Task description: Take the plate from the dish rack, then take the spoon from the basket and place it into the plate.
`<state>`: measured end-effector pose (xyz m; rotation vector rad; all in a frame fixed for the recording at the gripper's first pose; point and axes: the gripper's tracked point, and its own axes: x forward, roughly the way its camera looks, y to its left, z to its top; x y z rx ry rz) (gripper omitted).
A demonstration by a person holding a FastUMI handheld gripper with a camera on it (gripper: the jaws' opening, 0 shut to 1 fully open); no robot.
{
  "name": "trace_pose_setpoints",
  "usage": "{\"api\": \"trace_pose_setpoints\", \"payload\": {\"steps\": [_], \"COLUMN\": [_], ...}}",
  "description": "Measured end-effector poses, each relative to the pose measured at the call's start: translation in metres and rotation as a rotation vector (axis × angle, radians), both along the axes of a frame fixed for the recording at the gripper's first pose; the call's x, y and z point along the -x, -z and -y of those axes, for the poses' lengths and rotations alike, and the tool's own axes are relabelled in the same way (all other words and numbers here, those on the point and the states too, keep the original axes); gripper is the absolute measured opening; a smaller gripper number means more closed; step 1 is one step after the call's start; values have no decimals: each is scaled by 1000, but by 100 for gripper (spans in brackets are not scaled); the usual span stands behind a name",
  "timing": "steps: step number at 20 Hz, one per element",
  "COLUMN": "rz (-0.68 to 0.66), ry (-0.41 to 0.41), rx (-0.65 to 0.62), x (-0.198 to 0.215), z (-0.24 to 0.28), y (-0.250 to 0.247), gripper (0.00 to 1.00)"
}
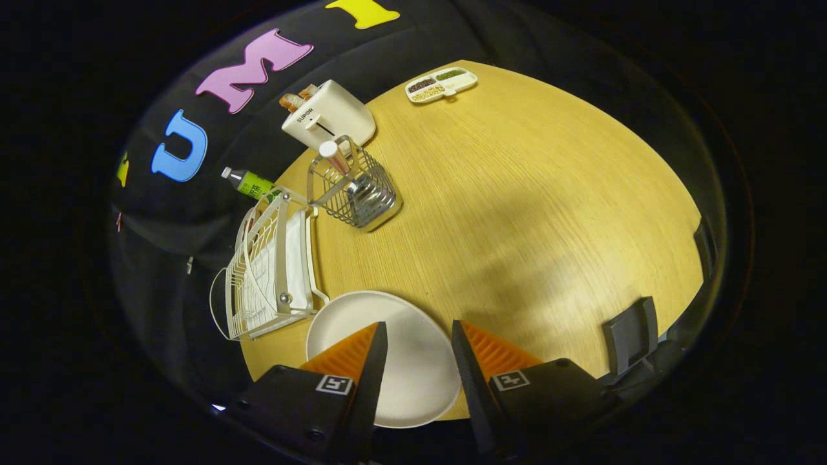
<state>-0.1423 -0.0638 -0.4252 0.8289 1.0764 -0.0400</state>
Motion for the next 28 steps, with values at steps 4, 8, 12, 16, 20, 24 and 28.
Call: {"api": "trace_pose_setpoints", "payload": {"steps": [4, 8, 12, 16, 20, 24, 28], "rz": [145, 274, 289, 262, 242, 212, 205], "ry": [-29, -82, -152, -187, -199, -202, -177], "rx": [75, 215, 315, 320, 309, 284, 268], "x": [-31, -71, -108, -132, -145, -151, -151], "z": [14, 32, 36, 28, 21, 13, 10], "y": [-46, -75, -74, -57, -44, -35, -45], "gripper": [76, 80, 81, 79, 76, 33, 15]}}
